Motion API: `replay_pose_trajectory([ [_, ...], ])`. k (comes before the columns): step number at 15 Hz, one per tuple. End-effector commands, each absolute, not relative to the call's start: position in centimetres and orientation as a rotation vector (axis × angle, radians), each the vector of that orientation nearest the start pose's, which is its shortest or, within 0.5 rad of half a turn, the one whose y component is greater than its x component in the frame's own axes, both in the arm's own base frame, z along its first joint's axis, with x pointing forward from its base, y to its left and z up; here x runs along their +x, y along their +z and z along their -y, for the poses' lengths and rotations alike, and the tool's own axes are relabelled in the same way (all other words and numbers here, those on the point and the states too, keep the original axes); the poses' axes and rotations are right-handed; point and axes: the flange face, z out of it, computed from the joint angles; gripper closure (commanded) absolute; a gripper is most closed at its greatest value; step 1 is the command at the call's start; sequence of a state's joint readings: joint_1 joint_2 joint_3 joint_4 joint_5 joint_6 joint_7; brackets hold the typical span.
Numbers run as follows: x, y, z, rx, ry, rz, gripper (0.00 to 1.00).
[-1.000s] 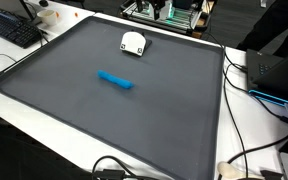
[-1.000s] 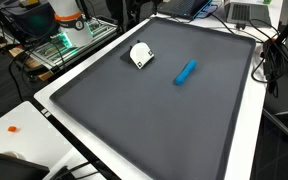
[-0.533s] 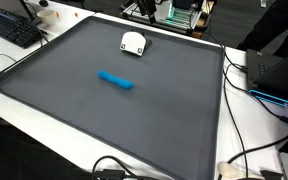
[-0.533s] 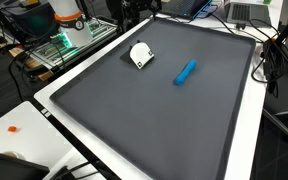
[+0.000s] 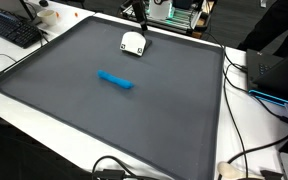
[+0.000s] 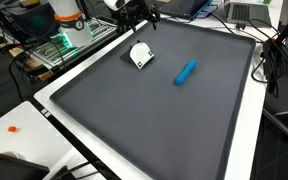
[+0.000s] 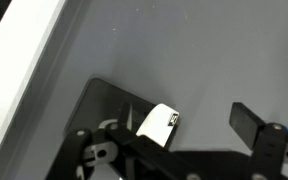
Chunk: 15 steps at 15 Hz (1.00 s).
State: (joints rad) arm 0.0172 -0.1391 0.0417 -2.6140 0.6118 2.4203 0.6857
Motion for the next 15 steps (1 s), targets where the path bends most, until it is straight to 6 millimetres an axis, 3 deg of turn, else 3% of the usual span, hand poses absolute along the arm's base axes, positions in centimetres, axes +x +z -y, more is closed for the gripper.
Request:
replay_pose_trajectory([
  [1, 41.0, 28.4, -1.8, -2.218, 0.196, -1.686, 0.0],
  [6, 40.7, 27.2, -1.5, -2.155, 0.146, -1.837, 0.0],
  [15, 40.8, 25.6, -1.7, -2.188, 0.101, -1.898, 0.0],
])
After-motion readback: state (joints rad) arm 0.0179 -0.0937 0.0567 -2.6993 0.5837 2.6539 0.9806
